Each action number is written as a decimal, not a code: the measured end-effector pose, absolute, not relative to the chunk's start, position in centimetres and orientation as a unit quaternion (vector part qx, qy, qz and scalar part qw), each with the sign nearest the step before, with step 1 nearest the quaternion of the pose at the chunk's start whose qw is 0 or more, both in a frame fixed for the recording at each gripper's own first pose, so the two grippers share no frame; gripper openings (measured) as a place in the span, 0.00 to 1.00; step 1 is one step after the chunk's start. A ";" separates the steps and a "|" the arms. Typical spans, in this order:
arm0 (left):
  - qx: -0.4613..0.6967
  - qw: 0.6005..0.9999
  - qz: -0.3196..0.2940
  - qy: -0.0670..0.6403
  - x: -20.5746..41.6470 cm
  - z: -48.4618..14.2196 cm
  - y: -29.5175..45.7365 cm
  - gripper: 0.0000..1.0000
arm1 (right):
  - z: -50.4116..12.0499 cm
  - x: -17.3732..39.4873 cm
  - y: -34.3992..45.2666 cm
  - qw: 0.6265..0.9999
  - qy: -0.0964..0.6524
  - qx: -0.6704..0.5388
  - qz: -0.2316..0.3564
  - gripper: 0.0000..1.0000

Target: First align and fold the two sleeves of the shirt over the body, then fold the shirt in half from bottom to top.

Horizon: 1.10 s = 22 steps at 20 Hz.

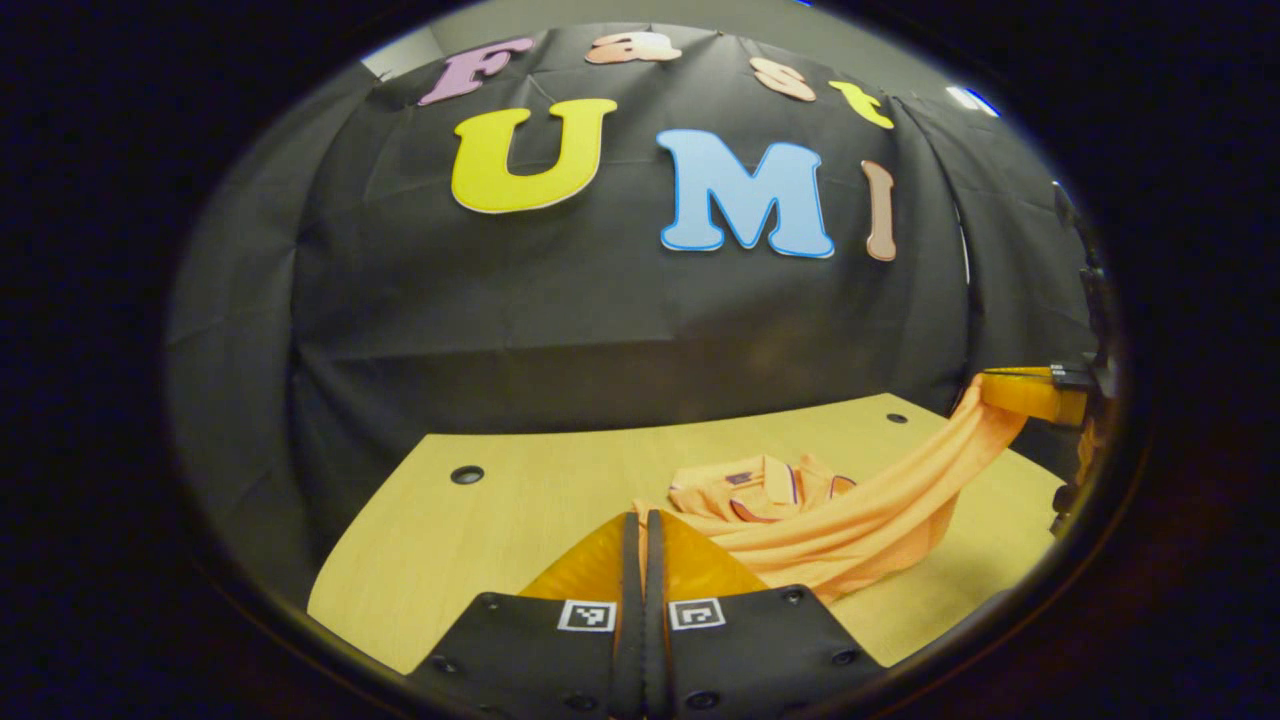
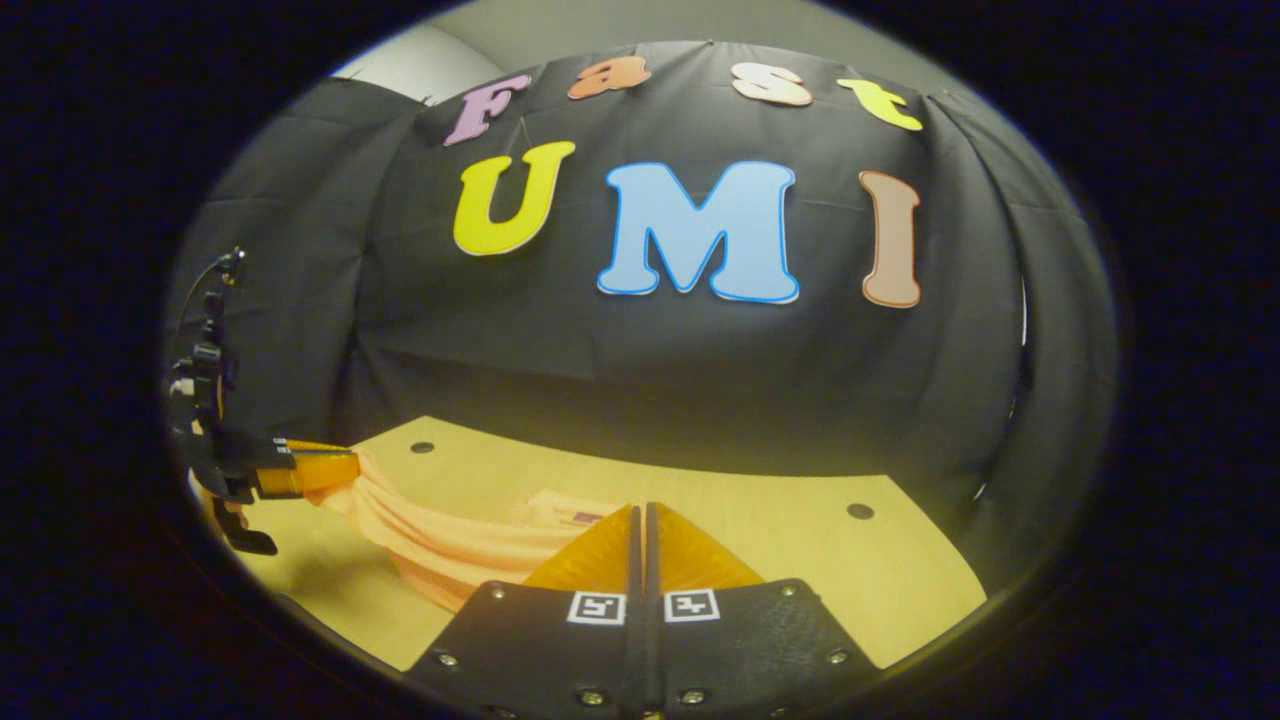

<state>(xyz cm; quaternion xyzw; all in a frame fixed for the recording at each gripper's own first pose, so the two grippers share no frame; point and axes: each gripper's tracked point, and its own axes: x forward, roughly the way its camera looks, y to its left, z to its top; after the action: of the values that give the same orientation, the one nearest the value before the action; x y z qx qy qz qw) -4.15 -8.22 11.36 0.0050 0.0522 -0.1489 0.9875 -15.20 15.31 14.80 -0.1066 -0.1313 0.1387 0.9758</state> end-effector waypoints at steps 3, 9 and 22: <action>-0.009 0.987 -0.156 0.045 0.7 14.3 -8.6 0.05 | 18.8 -11.7 15.8 0.975 -0.142 -0.102 0.136 0.00; -0.005 0.987 -0.156 0.028 10.1 18.7 -8.5 0.05 | 24.3 -3.4 16.8 0.976 -0.149 -0.081 0.139 0.00; 0.012 0.989 -0.130 0.066 25.4 8.3 -11.1 0.05 | 15.6 13.8 16.2 0.989 -0.047 -0.012 0.139 0.00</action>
<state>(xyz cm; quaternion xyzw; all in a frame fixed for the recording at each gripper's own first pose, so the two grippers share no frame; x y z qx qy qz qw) 25.41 -11.11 8.27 0.0123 0.0660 -0.1296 0.9893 13.79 16.24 15.60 -0.0122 -0.0470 0.1393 0.9891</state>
